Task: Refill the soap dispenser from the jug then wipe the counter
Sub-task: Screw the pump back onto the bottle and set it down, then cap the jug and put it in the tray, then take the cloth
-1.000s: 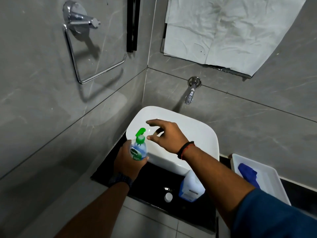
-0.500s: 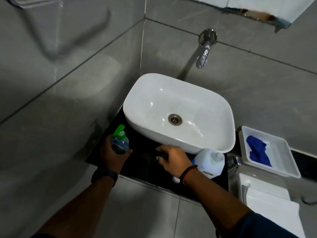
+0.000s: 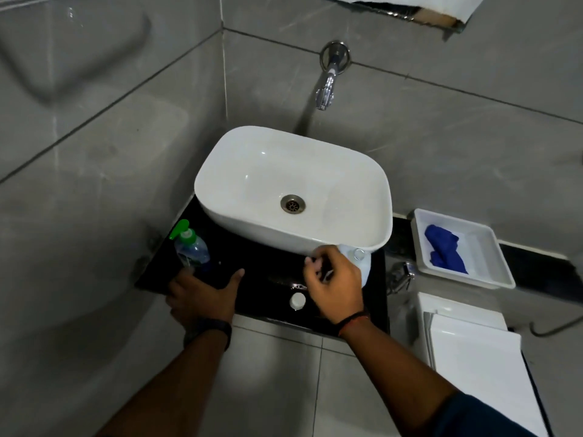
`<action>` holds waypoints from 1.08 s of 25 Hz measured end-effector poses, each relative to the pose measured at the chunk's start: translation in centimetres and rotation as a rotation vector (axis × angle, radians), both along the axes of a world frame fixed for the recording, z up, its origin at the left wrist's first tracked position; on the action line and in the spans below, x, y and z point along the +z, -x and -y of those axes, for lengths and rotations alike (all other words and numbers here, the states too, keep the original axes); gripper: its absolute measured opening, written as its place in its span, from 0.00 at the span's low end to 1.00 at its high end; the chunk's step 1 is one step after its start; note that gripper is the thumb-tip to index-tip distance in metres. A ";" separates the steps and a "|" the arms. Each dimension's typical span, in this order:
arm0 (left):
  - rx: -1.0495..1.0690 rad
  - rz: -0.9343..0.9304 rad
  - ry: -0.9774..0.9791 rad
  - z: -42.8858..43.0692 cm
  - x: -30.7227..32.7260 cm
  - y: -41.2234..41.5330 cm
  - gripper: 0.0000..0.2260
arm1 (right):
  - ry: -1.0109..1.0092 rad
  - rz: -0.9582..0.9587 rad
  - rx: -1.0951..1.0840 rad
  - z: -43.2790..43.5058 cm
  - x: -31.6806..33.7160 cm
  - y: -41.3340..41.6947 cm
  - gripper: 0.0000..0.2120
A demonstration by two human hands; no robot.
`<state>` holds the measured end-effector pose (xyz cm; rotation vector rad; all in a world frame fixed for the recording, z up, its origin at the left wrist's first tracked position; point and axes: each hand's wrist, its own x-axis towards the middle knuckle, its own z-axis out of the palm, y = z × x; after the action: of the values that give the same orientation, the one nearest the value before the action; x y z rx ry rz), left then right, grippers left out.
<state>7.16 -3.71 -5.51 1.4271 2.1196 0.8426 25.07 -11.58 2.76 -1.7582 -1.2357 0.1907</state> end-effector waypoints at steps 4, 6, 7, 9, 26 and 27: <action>-0.563 0.003 0.041 1.7 0.6 -4.9 0.26 | -0.118 -0.129 -0.251 3.6 -0.1 -4.4 0.11; -0.792 -0.036 0.093 2.3 0.1 -7.3 0.26 | -0.006 -0.195 -0.290 4.6 -1.5 -7.0 0.17; -0.862 -0.075 0.120 2.6 -0.1 -8.1 0.28 | 0.090 -0.227 -0.244 4.9 -2.3 -8.1 0.22; -0.963 -0.166 0.168 2.9 -0.8 -9.4 0.29 | 0.300 -0.262 -0.076 5.1 -3.7 -9.5 0.30; -0.548 0.514 -0.215 0.4 10.4 -11.7 0.10 | 0.369 -0.253 0.063 3.7 -2.1 -10.1 0.38; -0.563 0.565 -0.251 0.5 12.4 -12.3 0.10 | 0.373 -0.236 0.072 3.6 -1.0 -10.1 0.38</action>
<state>19.44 -4.25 6.85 1.5574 1.1496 1.1285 35.13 -15.21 1.72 -1.9383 -1.1418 0.6882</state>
